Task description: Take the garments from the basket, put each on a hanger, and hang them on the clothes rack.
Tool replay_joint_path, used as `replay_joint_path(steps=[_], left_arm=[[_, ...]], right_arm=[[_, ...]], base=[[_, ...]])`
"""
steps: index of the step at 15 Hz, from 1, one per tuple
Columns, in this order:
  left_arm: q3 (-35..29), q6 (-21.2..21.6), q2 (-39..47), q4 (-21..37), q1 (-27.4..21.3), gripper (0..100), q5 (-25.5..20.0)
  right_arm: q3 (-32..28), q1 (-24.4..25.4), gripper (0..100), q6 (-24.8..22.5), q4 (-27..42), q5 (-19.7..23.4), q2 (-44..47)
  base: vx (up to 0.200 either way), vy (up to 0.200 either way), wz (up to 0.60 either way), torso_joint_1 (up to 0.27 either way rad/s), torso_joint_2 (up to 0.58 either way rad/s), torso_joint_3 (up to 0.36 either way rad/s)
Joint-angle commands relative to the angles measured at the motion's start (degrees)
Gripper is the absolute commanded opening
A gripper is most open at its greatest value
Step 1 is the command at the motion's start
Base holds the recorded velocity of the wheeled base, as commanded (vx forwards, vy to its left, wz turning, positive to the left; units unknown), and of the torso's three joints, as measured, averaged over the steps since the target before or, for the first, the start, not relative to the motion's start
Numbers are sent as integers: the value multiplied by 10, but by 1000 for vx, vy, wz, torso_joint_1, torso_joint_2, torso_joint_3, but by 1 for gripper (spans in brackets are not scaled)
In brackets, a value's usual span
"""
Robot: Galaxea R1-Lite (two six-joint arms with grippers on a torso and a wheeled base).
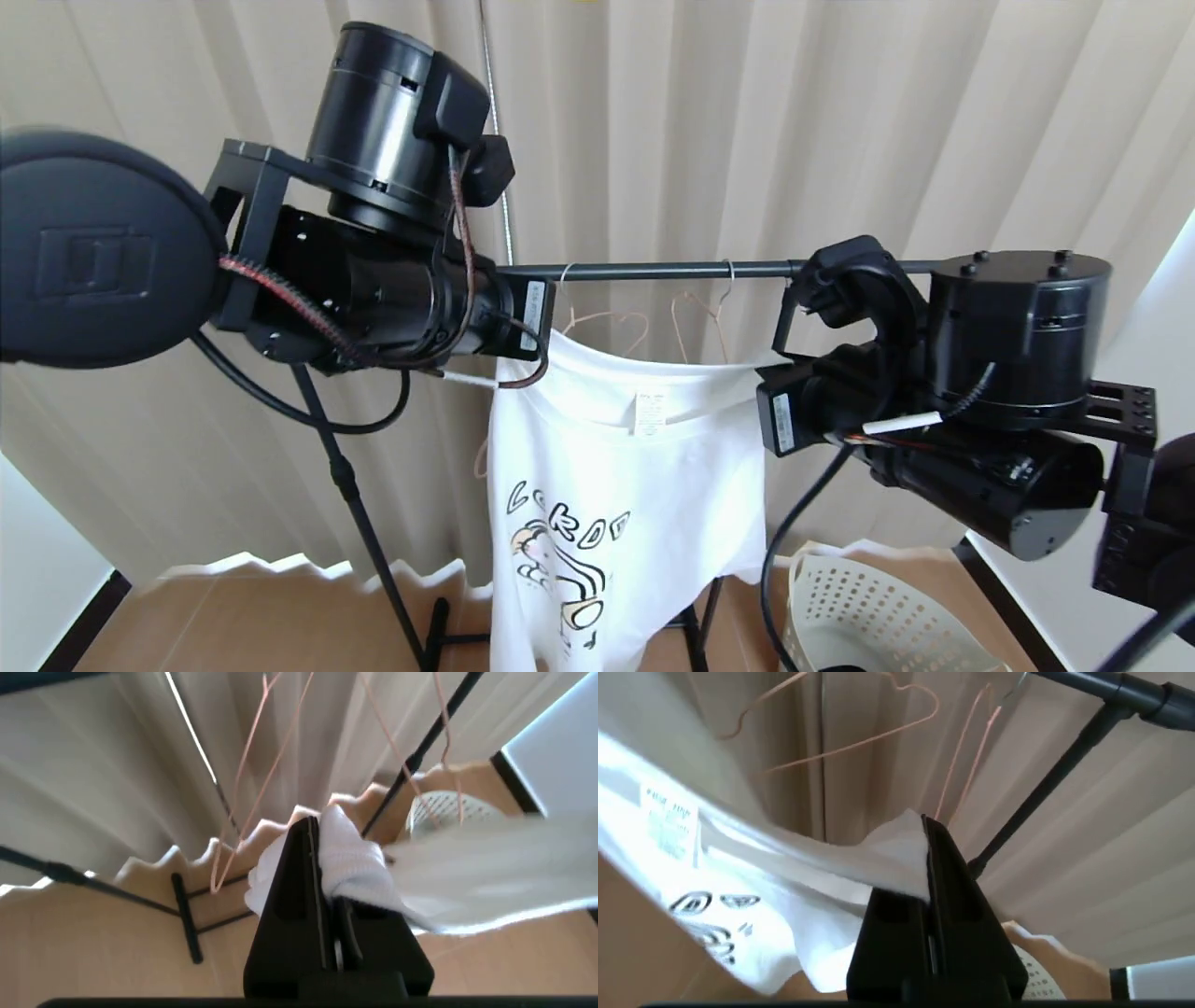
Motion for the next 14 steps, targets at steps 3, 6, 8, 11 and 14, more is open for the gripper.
replay_joint_path(steps=[3,6,8,11,14], left_arm=[[160,1,-71,-3,-72,0,-1],[201,-43,-66,-5,-114,0,-5],[186,-106,-39,-10,-146,0,-34],[118,-179,-4,-13,-175,0,-59],[105,-192,11,-14,-187,0,-59]], right_arm=[[-84,-3,0,68,-40,-48,110],[-112,1,0,110,-41,-48,124],[-129,15,0,144,-40,-48,127],[-131,16,0,148,-41,-48,127],[-132,16,0,153,-41,-48,127]], base=[[0,0,0,0,0,0],[0,0,0,0,0,0],[0,0,0,0,0,0],[0,0,0,0,0,0],[0,0,0,0,0,0]])
